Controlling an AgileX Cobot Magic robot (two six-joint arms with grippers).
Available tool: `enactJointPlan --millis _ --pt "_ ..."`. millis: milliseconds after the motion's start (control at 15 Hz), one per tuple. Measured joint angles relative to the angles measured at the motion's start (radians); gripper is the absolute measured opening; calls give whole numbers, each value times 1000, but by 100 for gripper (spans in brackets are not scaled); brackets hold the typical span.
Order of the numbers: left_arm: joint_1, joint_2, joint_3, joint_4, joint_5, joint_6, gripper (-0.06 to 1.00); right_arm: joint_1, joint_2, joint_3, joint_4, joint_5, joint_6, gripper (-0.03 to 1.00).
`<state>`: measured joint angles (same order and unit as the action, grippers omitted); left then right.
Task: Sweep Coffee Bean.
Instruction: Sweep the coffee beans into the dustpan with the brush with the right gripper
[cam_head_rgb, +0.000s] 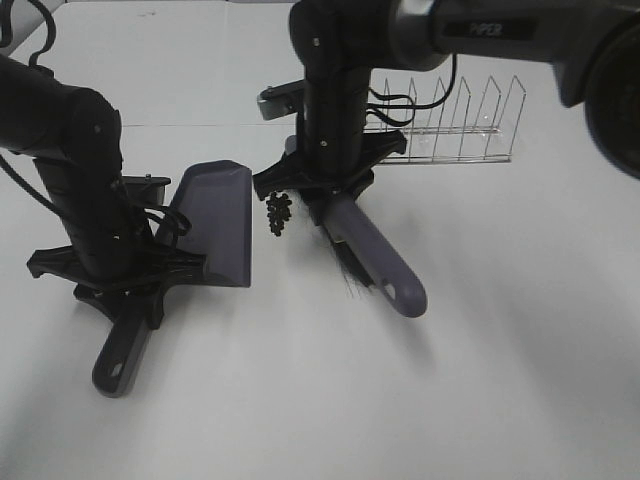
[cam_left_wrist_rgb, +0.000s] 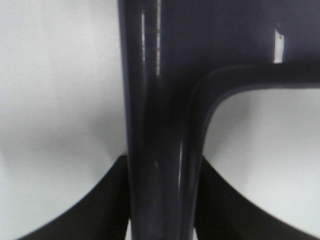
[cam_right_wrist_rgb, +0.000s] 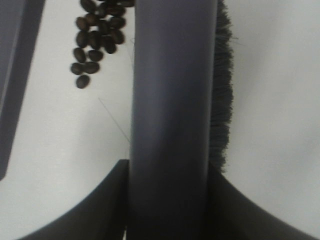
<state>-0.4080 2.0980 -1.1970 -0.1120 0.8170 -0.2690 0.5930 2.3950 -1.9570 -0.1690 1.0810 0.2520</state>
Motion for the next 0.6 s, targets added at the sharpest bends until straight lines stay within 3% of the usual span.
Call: enactJointPlan --millis 333,600 --pt "0 0 0 -1 -1 3 32 85 136 -227 122 110 -9 28" --pt "0 0 0 -1 -1 16 32 104 142 -352 177 150 -11 28"
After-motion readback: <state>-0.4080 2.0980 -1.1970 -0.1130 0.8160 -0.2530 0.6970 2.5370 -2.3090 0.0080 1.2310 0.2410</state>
